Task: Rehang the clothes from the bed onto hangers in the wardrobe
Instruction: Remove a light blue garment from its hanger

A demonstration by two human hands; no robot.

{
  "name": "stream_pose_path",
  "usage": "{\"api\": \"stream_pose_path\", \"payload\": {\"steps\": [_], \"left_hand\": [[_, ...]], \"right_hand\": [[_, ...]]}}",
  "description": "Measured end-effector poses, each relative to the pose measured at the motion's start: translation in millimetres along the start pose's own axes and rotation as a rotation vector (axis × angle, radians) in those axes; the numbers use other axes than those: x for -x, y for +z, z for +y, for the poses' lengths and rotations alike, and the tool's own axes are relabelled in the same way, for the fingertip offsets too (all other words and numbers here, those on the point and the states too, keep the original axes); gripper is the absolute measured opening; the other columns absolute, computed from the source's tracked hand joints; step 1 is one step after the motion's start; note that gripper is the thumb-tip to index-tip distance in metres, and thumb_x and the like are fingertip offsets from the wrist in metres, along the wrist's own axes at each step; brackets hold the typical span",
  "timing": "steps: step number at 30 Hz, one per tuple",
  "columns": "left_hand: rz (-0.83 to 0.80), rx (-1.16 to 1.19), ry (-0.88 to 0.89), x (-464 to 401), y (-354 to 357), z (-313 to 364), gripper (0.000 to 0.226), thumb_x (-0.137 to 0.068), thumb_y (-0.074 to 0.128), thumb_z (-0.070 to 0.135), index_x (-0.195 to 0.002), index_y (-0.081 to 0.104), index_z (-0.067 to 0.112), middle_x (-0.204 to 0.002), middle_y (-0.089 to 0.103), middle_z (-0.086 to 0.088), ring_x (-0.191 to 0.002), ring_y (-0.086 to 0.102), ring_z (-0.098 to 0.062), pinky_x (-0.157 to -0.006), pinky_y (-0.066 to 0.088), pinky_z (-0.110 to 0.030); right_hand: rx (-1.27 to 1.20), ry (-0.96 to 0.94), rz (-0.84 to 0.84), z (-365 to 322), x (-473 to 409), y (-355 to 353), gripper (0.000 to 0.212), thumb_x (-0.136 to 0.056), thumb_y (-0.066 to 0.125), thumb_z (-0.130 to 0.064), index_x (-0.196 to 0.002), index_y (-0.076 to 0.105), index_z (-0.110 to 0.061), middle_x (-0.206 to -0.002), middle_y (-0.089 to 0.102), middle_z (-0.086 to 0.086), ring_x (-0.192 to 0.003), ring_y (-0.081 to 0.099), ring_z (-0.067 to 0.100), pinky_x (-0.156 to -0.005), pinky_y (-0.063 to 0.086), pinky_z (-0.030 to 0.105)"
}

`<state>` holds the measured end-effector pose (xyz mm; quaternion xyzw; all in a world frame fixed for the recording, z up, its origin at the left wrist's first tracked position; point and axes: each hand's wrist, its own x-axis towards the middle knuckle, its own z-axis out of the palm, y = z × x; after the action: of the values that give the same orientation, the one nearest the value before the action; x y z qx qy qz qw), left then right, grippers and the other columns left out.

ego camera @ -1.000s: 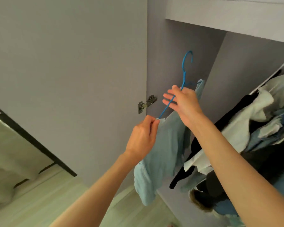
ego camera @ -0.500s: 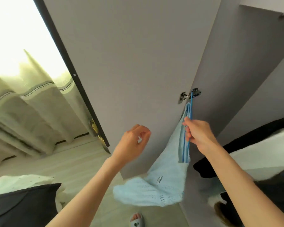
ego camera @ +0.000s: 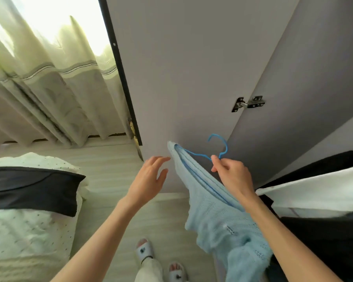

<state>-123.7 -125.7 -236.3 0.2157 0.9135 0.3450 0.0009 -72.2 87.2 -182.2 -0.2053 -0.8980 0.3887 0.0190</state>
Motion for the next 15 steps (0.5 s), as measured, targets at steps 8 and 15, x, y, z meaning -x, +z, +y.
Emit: {"api": "stream_pose_path", "payload": {"steps": [8,15], "left_hand": [[0.209,-0.189,-0.284,72,-69,-77,0.049,-0.091,0.055,0.009,-0.138,0.041,0.009,-0.141,0.043,-0.01,-0.133,0.036,-0.026,-0.11,0.03,-0.042],[0.386,-0.117,-0.427,181,-134,-106,0.033,-0.088,0.046,0.028,-0.097,0.069,0.008,-0.09,0.069,-0.003,-0.085,0.056,-0.008,-0.075,0.043,-0.021]], "right_hand": [[0.001,-0.354,-0.192,-54,3,48,0.044,-0.09,0.054,-0.04,-0.059,0.066,-0.012,-0.038,0.046,-0.016,-0.05,0.047,0.002,-0.056,0.032,0.017],[-0.141,-0.637,-0.411,-131,34,134,0.043,-0.088,0.056,-0.035,-0.053,0.065,-0.012,-0.035,0.042,-0.01,-0.046,0.046,0.004,-0.048,0.03,0.014]]}}
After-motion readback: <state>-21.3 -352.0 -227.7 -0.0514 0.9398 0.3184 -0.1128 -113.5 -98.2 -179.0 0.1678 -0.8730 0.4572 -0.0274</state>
